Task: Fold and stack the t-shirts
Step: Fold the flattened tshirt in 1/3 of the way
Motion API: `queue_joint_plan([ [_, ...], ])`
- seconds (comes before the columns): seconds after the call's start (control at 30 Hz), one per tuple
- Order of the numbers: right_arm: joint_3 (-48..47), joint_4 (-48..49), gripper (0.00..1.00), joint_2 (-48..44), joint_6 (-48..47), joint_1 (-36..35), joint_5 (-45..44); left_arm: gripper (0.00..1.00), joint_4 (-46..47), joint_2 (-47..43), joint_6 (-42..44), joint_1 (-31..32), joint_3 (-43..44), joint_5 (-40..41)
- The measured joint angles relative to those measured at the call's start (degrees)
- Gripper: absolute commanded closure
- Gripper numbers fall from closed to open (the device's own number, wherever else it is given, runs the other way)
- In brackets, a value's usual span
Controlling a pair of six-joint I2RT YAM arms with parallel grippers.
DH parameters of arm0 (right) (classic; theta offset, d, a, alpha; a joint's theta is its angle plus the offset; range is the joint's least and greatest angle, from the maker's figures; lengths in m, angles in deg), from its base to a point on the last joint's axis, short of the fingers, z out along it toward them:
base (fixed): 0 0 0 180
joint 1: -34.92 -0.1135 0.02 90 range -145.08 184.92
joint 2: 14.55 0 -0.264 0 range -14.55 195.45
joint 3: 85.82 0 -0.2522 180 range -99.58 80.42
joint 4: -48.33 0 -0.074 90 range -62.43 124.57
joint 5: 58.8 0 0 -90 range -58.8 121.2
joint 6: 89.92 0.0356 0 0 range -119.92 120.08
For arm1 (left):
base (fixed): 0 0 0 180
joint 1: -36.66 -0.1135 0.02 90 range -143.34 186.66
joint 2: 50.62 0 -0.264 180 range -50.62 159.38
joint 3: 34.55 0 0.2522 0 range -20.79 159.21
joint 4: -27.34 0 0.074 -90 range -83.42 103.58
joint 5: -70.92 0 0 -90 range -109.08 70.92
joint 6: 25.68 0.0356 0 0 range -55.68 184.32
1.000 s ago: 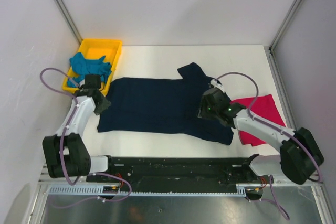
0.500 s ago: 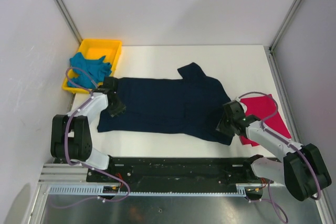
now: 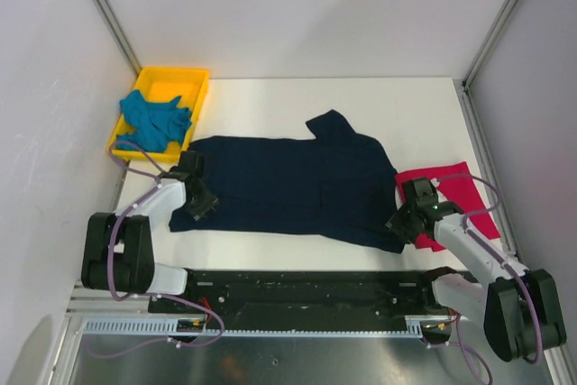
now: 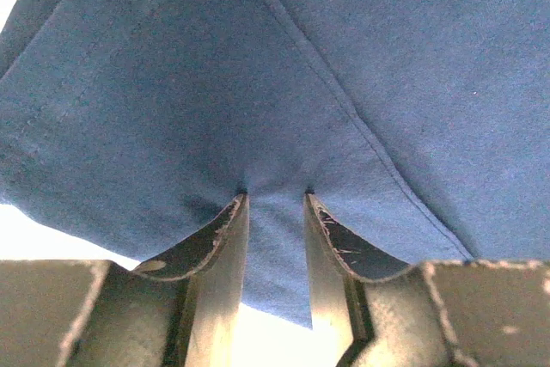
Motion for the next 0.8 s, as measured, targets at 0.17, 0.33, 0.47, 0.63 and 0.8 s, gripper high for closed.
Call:
queue_joint_plan([
  [0.17,0.39,-7.93,0.63,-6.01,0.72,3.52,-1.07,0.61,0.70,-4.87,-3.04,0.20,-3.93,-0.61],
  [0.33,0.39,-12.96,0.63,-10.51,0.63,5.46,-1.42,0.57,-0.74,-10.01,-4.37,0.33,-7.13,-2.08],
  [0.47,-0.55,-13.20,0.62,-10.05,-1.18,5.42,-0.42,0.52,-3.02,-11.65,-3.17,0.44,-6.12,-1.88],
  [0.63,-10.14,-9.49,0.59,-1.95,-6.62,1.42,0.61,0.51,-5.81,-9.11,1.79,0.33,5.53,-0.07],
  [0.8,-23.41,1.95,0.59,11.63,-13.49,0.44,3.34,0.53,-3.96,5.09,8.26,-0.24,25.51,1.33],
])
